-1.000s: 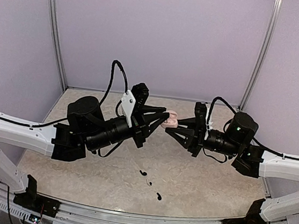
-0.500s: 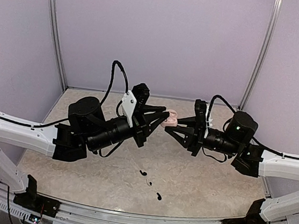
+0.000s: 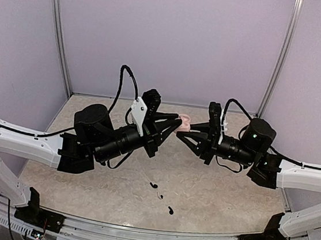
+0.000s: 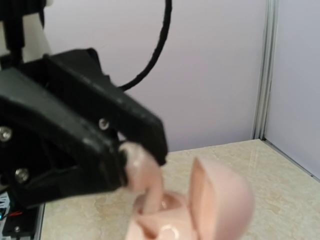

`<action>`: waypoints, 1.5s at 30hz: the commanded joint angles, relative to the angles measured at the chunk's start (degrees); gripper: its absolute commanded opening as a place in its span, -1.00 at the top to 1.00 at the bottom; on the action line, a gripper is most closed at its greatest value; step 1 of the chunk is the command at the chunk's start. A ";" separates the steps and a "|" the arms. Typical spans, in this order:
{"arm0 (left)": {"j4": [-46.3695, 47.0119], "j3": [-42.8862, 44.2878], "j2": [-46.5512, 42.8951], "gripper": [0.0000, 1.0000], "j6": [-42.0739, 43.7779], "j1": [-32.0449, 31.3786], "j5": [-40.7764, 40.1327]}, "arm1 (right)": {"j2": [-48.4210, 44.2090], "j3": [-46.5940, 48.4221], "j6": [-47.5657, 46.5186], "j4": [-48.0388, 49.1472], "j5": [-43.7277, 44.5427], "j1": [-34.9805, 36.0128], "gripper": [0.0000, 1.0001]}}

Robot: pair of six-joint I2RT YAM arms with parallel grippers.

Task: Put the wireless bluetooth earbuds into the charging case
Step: Insert the left earbud into the left side groove of the charging case, then adjust the left earbud in the left side groove of the charging case.

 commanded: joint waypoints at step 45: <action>-15.89 1.31 -7.13 -0.09 -15.12 2.02 -6.03 | -2.63 2.67 -1.12 -10.88 13.57 0.20 1.00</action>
